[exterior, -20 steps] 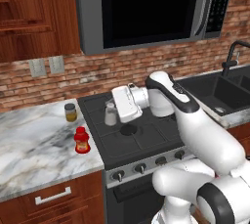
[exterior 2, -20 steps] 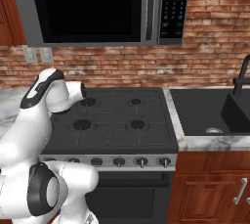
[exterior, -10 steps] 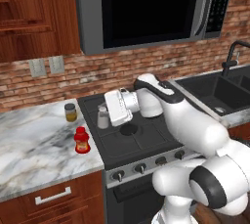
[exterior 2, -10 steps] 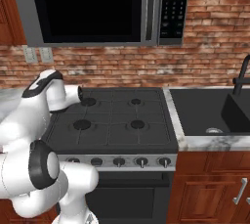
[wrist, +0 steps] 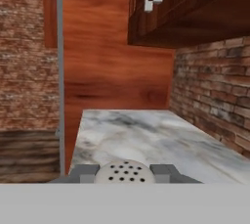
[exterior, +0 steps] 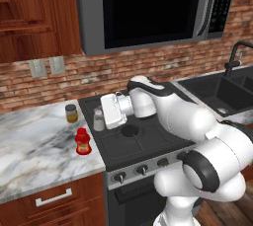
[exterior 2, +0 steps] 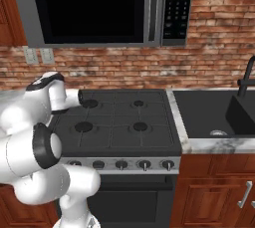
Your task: Collect the turmeric, ketchup, and shaker from the cabinet and place them next to the stove.
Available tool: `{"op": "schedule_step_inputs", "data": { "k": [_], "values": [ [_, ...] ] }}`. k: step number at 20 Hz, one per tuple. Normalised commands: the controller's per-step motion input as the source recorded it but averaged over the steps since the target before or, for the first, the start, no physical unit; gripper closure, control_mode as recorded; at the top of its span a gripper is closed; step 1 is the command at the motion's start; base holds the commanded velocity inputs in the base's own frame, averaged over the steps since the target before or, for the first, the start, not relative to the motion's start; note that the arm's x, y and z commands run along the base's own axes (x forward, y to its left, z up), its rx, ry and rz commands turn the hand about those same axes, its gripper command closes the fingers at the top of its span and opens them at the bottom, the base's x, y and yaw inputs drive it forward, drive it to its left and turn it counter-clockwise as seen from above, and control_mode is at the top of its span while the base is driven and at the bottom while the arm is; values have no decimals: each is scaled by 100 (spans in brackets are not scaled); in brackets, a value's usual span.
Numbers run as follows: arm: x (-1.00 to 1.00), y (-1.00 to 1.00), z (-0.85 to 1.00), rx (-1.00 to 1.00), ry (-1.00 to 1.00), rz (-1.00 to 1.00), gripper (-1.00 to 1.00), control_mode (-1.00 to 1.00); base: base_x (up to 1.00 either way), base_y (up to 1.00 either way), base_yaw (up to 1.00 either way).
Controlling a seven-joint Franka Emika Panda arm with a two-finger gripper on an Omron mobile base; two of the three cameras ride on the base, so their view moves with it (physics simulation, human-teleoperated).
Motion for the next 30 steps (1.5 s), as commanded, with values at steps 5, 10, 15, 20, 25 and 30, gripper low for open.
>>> {"op": "schedule_step_inputs", "data": {
  "k": [5,10,15,20,25,30],
  "values": [
    [23,5,-21,0,0,0,100,-100,0,0,0],
    [23,3,-23,0,0,0,100,-100,0,0,0],
    [20,6,-26,0,0,0,100,-100,0,0,0],
    [17,12,-31,0,0,0,100,-100,0,0,0],
    [14,17,-31,0,0,0,100,-100,0,0,0],
    [18,11,-23,0,0,0,100,-100,0,0,0]
  ]
}}
